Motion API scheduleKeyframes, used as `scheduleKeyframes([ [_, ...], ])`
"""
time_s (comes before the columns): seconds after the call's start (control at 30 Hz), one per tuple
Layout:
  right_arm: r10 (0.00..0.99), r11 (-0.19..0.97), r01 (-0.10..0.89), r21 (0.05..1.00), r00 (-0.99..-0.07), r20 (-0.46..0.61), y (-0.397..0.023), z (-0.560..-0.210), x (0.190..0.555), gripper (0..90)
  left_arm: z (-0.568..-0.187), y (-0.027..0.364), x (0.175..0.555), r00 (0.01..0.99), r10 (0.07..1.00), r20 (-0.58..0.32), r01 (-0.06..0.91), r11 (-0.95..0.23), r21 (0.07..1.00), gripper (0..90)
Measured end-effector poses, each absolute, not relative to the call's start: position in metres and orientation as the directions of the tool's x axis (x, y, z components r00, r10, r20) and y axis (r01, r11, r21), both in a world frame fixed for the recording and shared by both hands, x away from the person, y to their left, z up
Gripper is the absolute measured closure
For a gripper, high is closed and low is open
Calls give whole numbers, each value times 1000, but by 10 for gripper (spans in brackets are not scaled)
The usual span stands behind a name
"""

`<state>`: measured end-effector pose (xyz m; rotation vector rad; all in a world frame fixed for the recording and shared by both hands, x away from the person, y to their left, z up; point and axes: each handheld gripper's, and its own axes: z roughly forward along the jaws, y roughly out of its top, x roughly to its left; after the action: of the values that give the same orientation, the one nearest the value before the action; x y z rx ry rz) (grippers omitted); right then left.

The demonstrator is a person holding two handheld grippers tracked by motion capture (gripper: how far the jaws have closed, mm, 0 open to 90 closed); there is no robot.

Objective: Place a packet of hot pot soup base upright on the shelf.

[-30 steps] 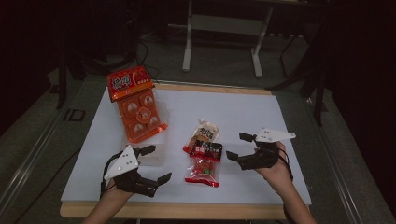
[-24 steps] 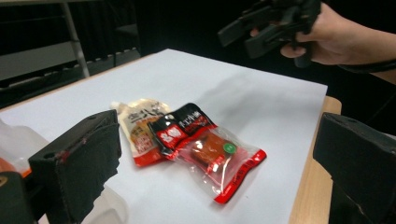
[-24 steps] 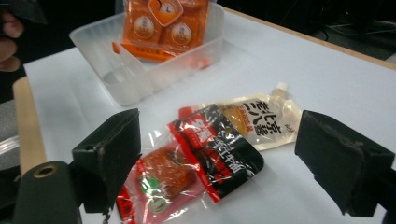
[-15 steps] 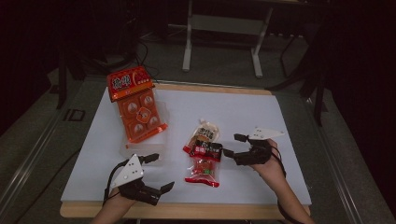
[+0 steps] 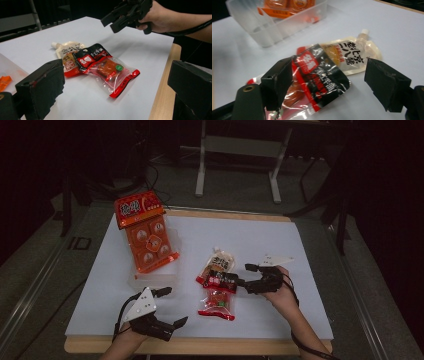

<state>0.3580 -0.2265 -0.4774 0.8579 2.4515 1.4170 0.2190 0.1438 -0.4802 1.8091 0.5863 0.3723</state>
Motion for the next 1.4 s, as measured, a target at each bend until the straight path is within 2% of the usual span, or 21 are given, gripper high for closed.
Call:
scheduleKeyframes([
  [0.33, 569, 379, 454, 806, -802, 183, -224, -503, 379, 251, -485, 144, 220, 821, 570, -40, 216, -245, 945, 14],
  [1.0, 549, 419, 506, 754, -802, 234, -214, -529, 395, 252, -488, 144, 222, 819, 572, -46, 227, -248, 942, 14],
  [1.23, 539, 427, 535, 729, -798, 270, -211, -533, 397, 312, -489, 144, 222, 819, 573, -46, 230, -253, 940, 14],
  [1.37, 548, 446, 549, 707, -792, 270, -209, -535, 397, 439, -489, 144, 222, 820, 571, -48, 231, -254, 939, 14],
  [1.4, 548, 446, 549, 707, -792, 270, -209, -535, 397, 439, -489, 144, 222, 820, 571, -48, 231, -254, 939, 14],
])
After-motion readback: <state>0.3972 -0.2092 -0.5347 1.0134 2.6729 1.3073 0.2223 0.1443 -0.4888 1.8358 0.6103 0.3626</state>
